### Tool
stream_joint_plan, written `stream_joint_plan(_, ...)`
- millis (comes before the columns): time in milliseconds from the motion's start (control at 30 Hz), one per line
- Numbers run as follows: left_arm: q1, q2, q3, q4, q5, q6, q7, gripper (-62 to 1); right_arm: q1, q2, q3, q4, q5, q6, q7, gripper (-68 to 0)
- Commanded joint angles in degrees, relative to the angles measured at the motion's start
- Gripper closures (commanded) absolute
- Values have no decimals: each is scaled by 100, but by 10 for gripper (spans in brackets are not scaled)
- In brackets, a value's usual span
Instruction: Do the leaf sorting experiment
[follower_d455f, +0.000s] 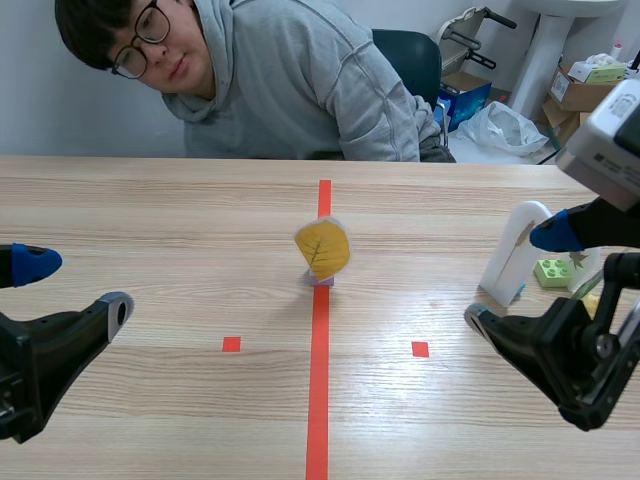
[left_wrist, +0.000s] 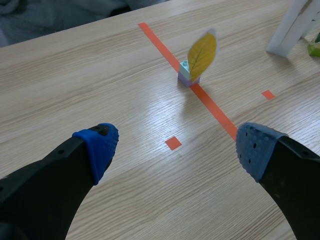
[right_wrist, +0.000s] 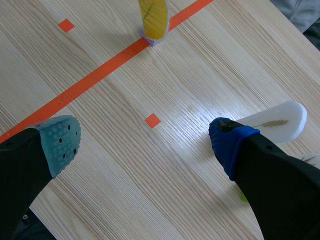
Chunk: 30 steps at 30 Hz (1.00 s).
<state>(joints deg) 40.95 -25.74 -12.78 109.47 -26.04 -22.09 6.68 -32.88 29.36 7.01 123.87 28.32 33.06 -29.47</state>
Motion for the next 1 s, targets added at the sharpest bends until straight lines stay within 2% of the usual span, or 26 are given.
stream_joint_plan(0,-4,31,-11,83,-76,-11,-79,-510,85,46,44,15,42,-20,85,-525)
stream_joint_plan(500,-4,31,-11,83,-76,-11,-79,-510,127,48,44,15,2,-20,-133,-525)
stream_joint_plan(667,-4,31,-11,83,-76,-11,-79,-510,232,50,44,15,-208,9,-168,-525)
stream_joint_plan(833,-4,31,-11,83,-76,-11,-79,-510,516,63,42,-129,-282,282,-125,-525)
stream_joint_plan(967,-4,31,-11,83,-76,-11,-79,-510,1113,157,42,-743,-186,393,-120,-526)
